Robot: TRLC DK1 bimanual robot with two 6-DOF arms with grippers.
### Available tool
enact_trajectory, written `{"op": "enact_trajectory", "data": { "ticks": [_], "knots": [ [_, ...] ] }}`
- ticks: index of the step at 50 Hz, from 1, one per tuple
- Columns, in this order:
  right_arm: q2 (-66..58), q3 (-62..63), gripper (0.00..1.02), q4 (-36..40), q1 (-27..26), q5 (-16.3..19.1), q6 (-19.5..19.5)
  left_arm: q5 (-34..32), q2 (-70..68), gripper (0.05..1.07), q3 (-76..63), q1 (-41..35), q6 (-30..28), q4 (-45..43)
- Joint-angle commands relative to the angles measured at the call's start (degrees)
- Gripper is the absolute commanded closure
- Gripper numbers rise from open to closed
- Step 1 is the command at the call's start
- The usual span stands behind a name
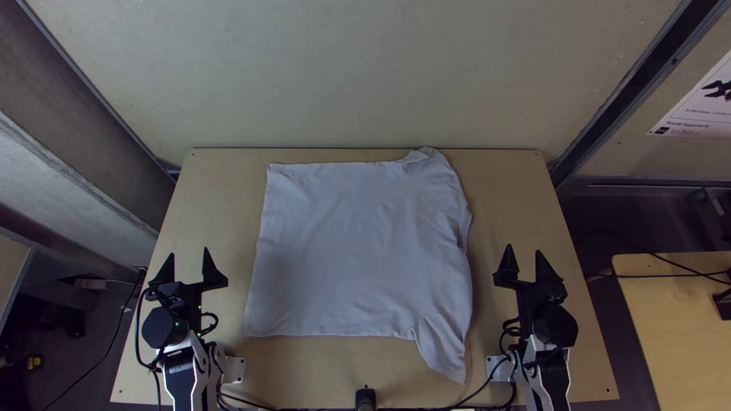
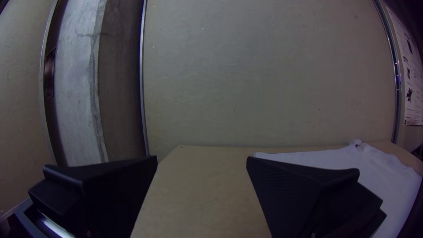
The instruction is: Fold the t-shirt
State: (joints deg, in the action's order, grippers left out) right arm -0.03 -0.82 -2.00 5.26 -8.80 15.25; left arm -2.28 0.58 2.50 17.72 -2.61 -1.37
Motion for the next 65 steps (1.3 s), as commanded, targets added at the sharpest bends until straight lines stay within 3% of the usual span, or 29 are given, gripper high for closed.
{"op": "enact_trajectory", "data": {
  "ticks": [1,56,65],
  "knots": [
    [0.1,0.6,0.03,0.8,0.4,-0.2,1.2,0.0,-0.6,0.10,-2.3,0.2,0.2,1.6],
    [0.3,0.6,0.03,0.6,-0.5,-0.2,1.5,1.0,-0.8,0.10,-2.3,-0.2,2.4,1.2],
    [0.4,-0.1,0.03,-6.5,-1.9,-0.3,0.1,0.6,-0.8,0.10,-0.3,0.0,2.1,0.6]
  ]
}}
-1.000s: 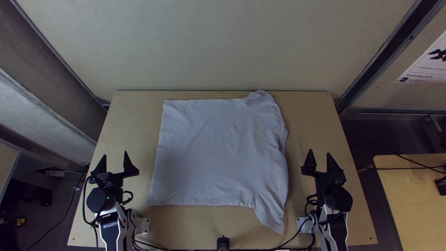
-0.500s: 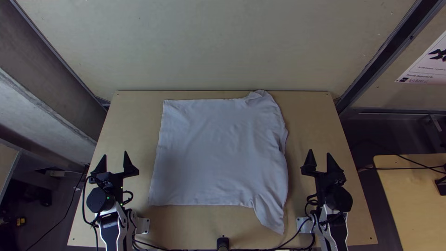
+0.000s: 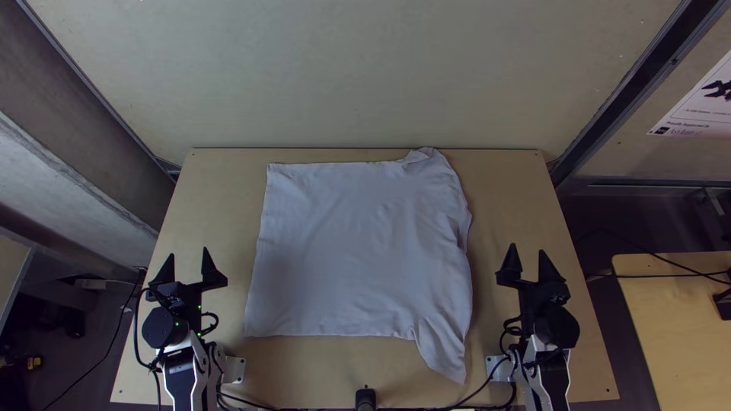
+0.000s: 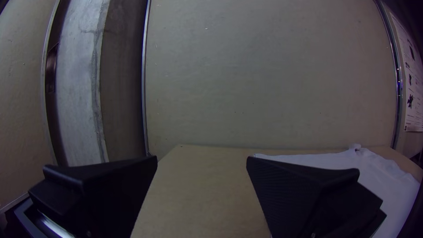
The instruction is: Fold the t-shirt
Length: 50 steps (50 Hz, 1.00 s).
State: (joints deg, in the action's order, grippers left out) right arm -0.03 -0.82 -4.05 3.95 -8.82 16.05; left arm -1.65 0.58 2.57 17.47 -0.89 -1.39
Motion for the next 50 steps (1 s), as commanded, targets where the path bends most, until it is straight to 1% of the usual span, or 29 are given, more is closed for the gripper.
{"op": "enact_trajectory", "data": {
  "ticks": [1,4,6,10,12,14,17,19,21,26,30,32,35,37,50],
  "knots": [
    [0.4,-0.2,0.03,-5.3,-0.7,-0.3,-1.3,0.0,-0.7,0.10,0.0,0.0,0.3,0.5],
    [0.2,-1.2,0.03,-8.1,-0.6,-0.3,-3.1,-0.4,-0.7,0.10,1.3,-0.2,0.2,0.6],
    [0.3,-1.6,0.03,-10.5,-0.4,-0.2,-5.5,-0.5,-0.6,0.10,2.4,-1.0,0.2,0.6],
    [0.1,-2.5,0.03,-15.7,-0.4,-0.2,-8.6,-0.5,-0.6,0.10,4.5,-2.7,0.2,0.2],
    [0.2,-3.4,0.03,-16.3,-0.3,-0.2,-10.0,-0.5,-0.3,0.10,5.8,-3.4,0.2,-0.3],
    [0.0,-4.5,0.03,-16.4,-0.1,-0.1,-10.4,-0.5,-0.3,0.10,7.1,-4.3,0.1,-0.5],
    [-0.1,-5.9,0.03,-16.4,0.8,0.6,-12.7,-0.5,0.1,0.10,8.9,-5.8,-0.2,-3.0],
    [-0.2,-6.9,0.03,-16.9,1.4,0.7,-13.2,-0.5,1.0,0.10,10.9,-6.7,-0.7,-4.1],
    [-0.7,-8.2,0.03,-17.0,2.1,1.1,-14.6,-0.5,2.6,0.10,13.0,-7.5,-0.8,-5.6],
    [-3.3,-12.2,0.03,-17.5,3.5,1.4,-16.6,-0.5,9.0,0.10,19.7,-8.5,-0.9,-7.2],
    [-8.0,-16.6,0.03,-17.8,4.5,1.4,-17.8,-0.5,13.8,0.10,25.0,-8.5,-0.7,-8.9],
    [-11.0,-18.5,0.03,-18.3,4.8,1.6,-20.7,-0.5,16.0,0.10,27.8,-8.5,-0.5,-9.7],
    [-16.6,-21.5,0.03,-22.7,4.8,1.7,-22.5,-0.5,19.0,0.10,31.6,-8.6,-0.5,-11.3],
    [-20.4,-24.4,0.03,-23.5,4.7,1.7,-23.3,-0.5,21.3,0.10,34.4,-9.0,-0.6,-11.5],
    [-45.2,-45.3,0.03,-23.0,2.3,1.7,-24.4,0.0,36.8,0.10,51.5,-10.8,-2.3,-13.8]
  ]
}}
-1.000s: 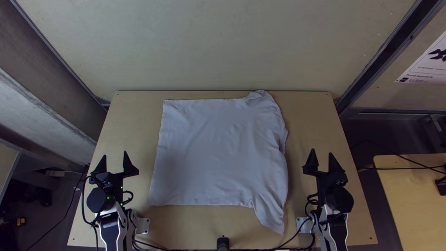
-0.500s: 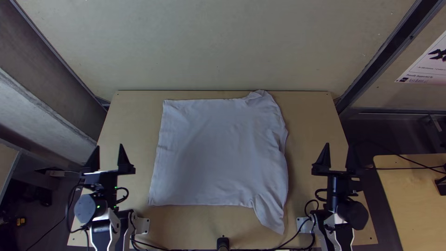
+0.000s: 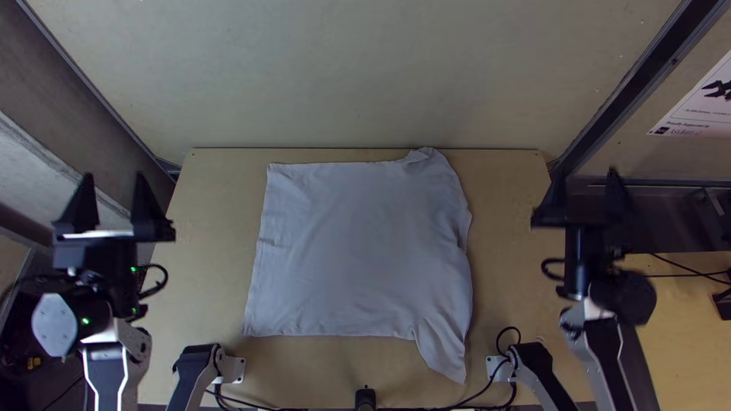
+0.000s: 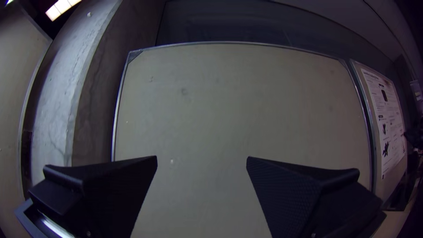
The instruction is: Fold the t-shirt
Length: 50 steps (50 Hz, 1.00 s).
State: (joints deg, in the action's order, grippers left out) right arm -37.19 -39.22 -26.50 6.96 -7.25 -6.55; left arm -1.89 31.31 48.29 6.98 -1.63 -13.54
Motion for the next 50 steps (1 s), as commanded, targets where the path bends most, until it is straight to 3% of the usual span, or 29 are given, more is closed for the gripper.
{"op": "enact_trajectory", "data": {
  "ticks": [1,8,15,27,38,50],
  "knots": [
    [-9.7,-8.3,0.03,-0.6,-0.9,0.1,-1.9,0.2,7.4,0.10,7.0,-0.4,-1.5,-1.6],
    [-19.1,-16.4,0.03,0.0,-1.1,0.0,-2.4,1.3,16.1,0.10,15.2,-1.2,-2.0,-0.1],
    [-27.5,-23.4,0.03,1.1,-1.0,-0.1,-2.2,6.6,25.2,0.10,23.5,-5.0,-2.1,2.6],
    [-39.5,-34.0,0.03,6.5,-2.0,-0.2,0.0,9.0,39.9,0.10,38.0,-9.4,-1.8,13.7],
    [-47.0,-40.3,0.03,15.5,-2.0,0.5,3.2,10.6,50.6,0.10,45.5,-10.9,1.5,21.0],
    [-56.2,-51.0,0.03,33.0,-0.8,0.5,9.1,10.5,60.5,0.10,50.1,-10.6,2.0,28.6]
  ]
}}
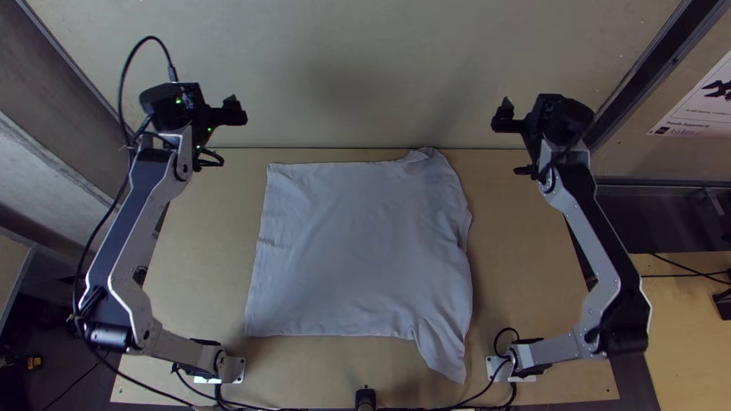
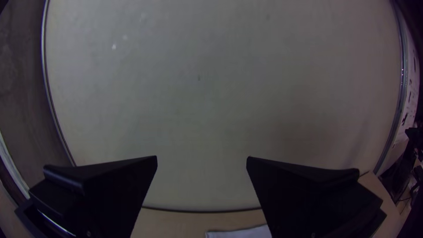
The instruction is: Fold the t-shirt
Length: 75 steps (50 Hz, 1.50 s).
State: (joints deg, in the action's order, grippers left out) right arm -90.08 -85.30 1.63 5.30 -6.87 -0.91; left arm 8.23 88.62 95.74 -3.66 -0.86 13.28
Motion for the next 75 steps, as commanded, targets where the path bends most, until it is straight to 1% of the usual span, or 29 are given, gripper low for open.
{"op": "enact_trajectory", "data": {
  "ticks": [1,4,8,10,17,20,28,31,36,40,44,48,73,75],
  "knots": [
    [-4.1,-5.6,0.03,5.9,1.0,0.1,3.9,0.3,3.8,0.10,2.7,0.3,1.3,1.8],
    [-6.1,-7.4,0.03,8.7,1.3,0.3,5.7,-0.4,6.0,0.10,3.2,0.6,1.5,3.8],
    [-7.8,-8.0,0.03,10.3,1.3,0.5,8.7,-1.2,9.6,0.10,6.0,1.3,1.8,8.7],
    [-8.5,-8.3,0.03,11.0,1.4,1.0,9.7,-1.4,11.4,0.10,7.3,1.8,2.9,10.4],
    [-11.4,-10.6,0.03,14.2,2.2,1.0,11.1,-2.0,15.3,0.10,8.2,2.8,3.7,13.0],
    [-13.3,-12.6,0.03,16.9,2.5,1.0,11.5,-2.0,16.8,0.10,8.9,3.0,3.7,13.7],
    [-18.8,-18.9,0.03,24.4,3.3,1.0,13.0,-2.0,24.7,0.10,15.9,3.0,3.7,22.7],
    [-20.2,-20.3,0.03,26.1,3.4,1.0,14.1,-2.2,27.6,0.10,18.8,3.2,4.7,25.7],
    [-21.7,-21.6,0.03,27.6,3.2,1.0,15.6,-2.3,30.6,0.10,21.0,3.1,5.3,27.1],
    [-22.2,-22.0,0.03,28.5,2.6,2.4,15.8,-2.3,33.5,0.10,23.5,3.0,5.3,28.4],
    [-23.2,-23.0,0.03,28.9,1.7,4.0,16.3,-2.3,37.0,0.11,27.7,2.6,5.1,31.9],
    [-24.7,-24.5,0.03,30.0,1.5,4.0,16.6,-2.3,40.2,0.11,31.7,2.4,5.1,35.1],
    [-27.5,-26.2,0.03,30.9,1.6,4.1,16.6,-1.8,46.6,0.11,32.1,0.1,5.2,34.7],
    [-27.6,-26.1,0.03,30.9,1.6,4.1,16.6,-1.8,47.1,0.15,32.2,0.1,5.1,34.5]
  ]
}}
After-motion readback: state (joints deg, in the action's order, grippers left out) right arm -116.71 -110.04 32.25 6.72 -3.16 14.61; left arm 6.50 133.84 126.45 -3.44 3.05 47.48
